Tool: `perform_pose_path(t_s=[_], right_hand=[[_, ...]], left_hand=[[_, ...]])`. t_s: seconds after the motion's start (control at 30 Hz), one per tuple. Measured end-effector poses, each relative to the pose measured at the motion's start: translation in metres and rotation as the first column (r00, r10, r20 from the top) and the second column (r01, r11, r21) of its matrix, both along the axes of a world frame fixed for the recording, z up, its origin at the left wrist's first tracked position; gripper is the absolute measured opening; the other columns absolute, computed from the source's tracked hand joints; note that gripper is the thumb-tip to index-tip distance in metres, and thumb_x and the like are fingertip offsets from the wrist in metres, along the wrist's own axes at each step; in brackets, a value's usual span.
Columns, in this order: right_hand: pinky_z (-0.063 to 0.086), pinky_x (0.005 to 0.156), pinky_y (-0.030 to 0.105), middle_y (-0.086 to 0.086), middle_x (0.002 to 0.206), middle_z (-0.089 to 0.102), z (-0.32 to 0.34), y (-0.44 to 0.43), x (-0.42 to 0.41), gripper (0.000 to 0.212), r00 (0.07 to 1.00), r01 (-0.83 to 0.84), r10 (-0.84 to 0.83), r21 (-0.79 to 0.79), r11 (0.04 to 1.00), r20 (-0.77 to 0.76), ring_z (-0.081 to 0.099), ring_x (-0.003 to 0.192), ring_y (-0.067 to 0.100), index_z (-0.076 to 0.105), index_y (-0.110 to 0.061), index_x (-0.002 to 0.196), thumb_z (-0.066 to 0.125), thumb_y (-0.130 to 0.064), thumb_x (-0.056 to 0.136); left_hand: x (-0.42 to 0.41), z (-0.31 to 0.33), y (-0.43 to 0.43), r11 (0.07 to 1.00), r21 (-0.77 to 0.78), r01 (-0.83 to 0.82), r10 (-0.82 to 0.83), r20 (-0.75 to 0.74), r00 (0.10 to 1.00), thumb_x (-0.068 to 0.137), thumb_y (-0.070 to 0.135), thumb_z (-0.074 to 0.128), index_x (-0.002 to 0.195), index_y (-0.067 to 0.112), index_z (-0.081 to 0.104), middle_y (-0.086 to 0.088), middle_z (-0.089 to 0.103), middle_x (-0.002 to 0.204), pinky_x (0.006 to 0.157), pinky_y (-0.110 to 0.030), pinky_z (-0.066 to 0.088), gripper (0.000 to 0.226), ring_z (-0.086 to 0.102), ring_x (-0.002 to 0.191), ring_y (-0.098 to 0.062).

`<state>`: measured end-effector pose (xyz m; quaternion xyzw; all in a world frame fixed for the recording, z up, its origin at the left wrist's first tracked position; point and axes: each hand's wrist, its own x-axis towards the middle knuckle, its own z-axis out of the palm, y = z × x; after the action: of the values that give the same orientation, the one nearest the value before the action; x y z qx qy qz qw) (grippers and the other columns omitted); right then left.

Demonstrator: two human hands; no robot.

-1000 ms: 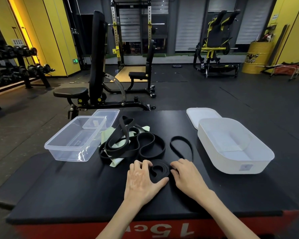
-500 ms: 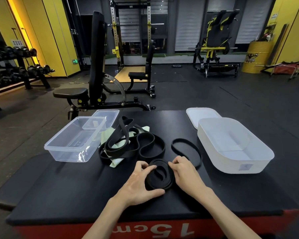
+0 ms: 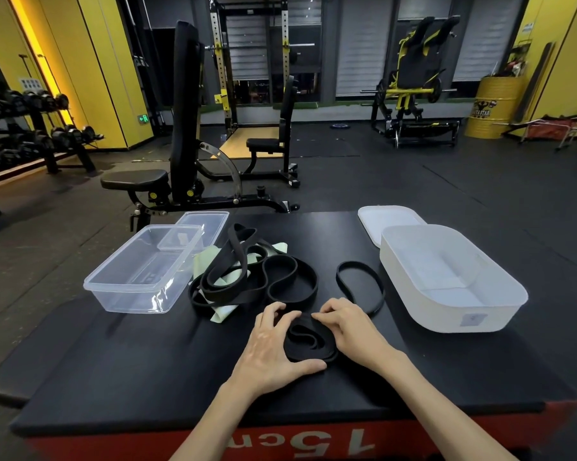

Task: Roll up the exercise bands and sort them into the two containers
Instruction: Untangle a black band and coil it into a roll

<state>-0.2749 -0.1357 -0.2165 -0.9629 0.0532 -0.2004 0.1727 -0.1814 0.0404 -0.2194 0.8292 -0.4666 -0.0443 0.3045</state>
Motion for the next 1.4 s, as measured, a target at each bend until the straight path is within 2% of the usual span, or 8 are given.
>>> perform_pose_path(t_s=[0.2, 0.37, 0.67, 0.8, 0.93, 1.1, 1.2, 1.4], right_hand=[[0.045, 0.075, 0.029, 0.0, 0.093, 0.052, 0.0, -0.01, -0.016, 0.031, 0.997, 0.076, -0.077, -0.054, 0.996, -0.017, 0.05, 0.086, 0.019, 0.063, -0.026, 0.122, 0.054, -0.021, 0.094], [0.046, 0.062, 0.031, 0.001, 0.079, 0.053, -0.002, -0.022, -0.027, 0.028, 0.977, 0.212, -0.211, -0.163, 0.964, 0.02, 0.053, 0.068, 0.023, 0.07, -0.017, 0.102, 0.069, -0.005, 0.077], [0.048, 0.076, 0.03, 0.0, 0.089, 0.063, -0.005, -0.002, -0.02, 0.019, 0.985, 0.169, -0.169, 0.008, 0.986, 0.044, 0.058, 0.085, 0.02, 0.071, -0.012, 0.101, 0.061, -0.009, 0.085], [0.046, 0.077, 0.029, -0.001, 0.09, 0.058, -0.007, -0.005, -0.025, 0.026, 0.988, 0.151, -0.151, 0.002, 0.988, 0.031, 0.055, 0.086, 0.019, 0.07, -0.013, 0.11, 0.061, -0.01, 0.086], [0.044, 0.063, 0.03, -0.001, 0.079, 0.054, -0.008, -0.005, -0.021, 0.017, 0.989, 0.134, -0.13, -0.055, 0.989, 0.072, 0.054, 0.071, 0.022, 0.072, -0.012, 0.097, 0.065, -0.006, 0.083], [0.043, 0.061, 0.027, -0.002, 0.077, 0.054, -0.007, 0.001, -0.013, 0.017, 0.989, 0.111, -0.105, -0.057, 0.992, 0.101, 0.051, 0.068, 0.019, 0.073, -0.013, 0.094, 0.059, -0.01, 0.085], [0.045, 0.064, 0.027, -0.002, 0.08, 0.055, -0.007, 0.003, -0.01, 0.023, 0.994, 0.075, -0.071, -0.042, 0.996, 0.088, 0.051, 0.071, 0.018, 0.072, -0.013, 0.097, 0.052, -0.014, 0.087], [0.045, 0.073, 0.026, -0.003, 0.087, 0.055, -0.003, -0.001, -0.015, 0.03, 0.998, 0.052, -0.051, -0.03, 0.998, 0.023, 0.051, 0.08, 0.016, 0.069, -0.021, 0.112, 0.048, -0.021, 0.09]], left_hand=[[-0.003, -0.001, 0.001, 0.999, -0.023, -0.027, 0.027, 0.015, 1.0, 0.062, 0.08, 0.058, 0.139, 0.033, 0.04, 0.019, 0.029, 0.128, 0.106, -0.021, 0.034, 0.093, 0.025, 0.124, 0.002], [-0.006, -0.002, -0.001, 0.996, -0.02, -0.084, 0.085, 0.033, 0.996, 0.063, 0.081, 0.054, 0.139, 0.032, 0.041, 0.019, 0.029, 0.124, 0.105, -0.022, 0.037, 0.092, 0.027, 0.122, 0.001], [-0.024, -0.003, -0.019, 0.946, -0.014, -0.325, 0.324, 0.134, 0.937, 0.066, 0.08, 0.051, 0.135, 0.022, 0.04, 0.006, 0.034, 0.122, 0.103, -0.023, 0.035, 0.091, 0.032, 0.115, -0.012], [-0.017, -0.002, -0.017, 0.965, 0.025, -0.259, 0.253, 0.146, 0.956, 0.064, 0.081, 0.051, 0.133, 0.031, 0.036, 0.007, 0.029, 0.123, 0.103, -0.025, 0.033, 0.086, 0.032, 0.114, -0.013], [-0.012, 0.004, -0.018, 0.993, 0.075, -0.095, 0.076, 0.227, 0.971, 0.067, 0.083, 0.046, 0.13, 0.047, 0.037, 0.015, 0.017, 0.141, 0.1, -0.028, 0.034, 0.073, 0.032, 0.107, -0.013], [-0.014, 0.001, -0.016, 0.987, 0.139, -0.076, 0.032, 0.294, 0.955, 0.069, 0.089, 0.032, 0.136, 0.049, 0.03, 0.023, 0.008, 0.152, 0.1, -0.028, 0.032, 0.078, 0.032, 0.103, -0.013], [-0.017, 0.001, -0.018, 0.969, 0.219, -0.112, 0.02, 0.384, 0.923, 0.075, 0.086, 0.017, 0.145, 0.051, 0.007, 0.018, 0.007, 0.156, 0.1, -0.032, 0.028, 0.079, 0.03, 0.113, -0.019], [-0.017, 0.002, -0.021, 0.955, 0.278, -0.104, -0.011, 0.382, 0.924, 0.078, 0.077, 0.012, 0.149, 0.04, 0.014, 0.014, 0.008, 0.159, 0.116, -0.037, 0.006, 0.08, 0.001, 0.144, -0.021]])
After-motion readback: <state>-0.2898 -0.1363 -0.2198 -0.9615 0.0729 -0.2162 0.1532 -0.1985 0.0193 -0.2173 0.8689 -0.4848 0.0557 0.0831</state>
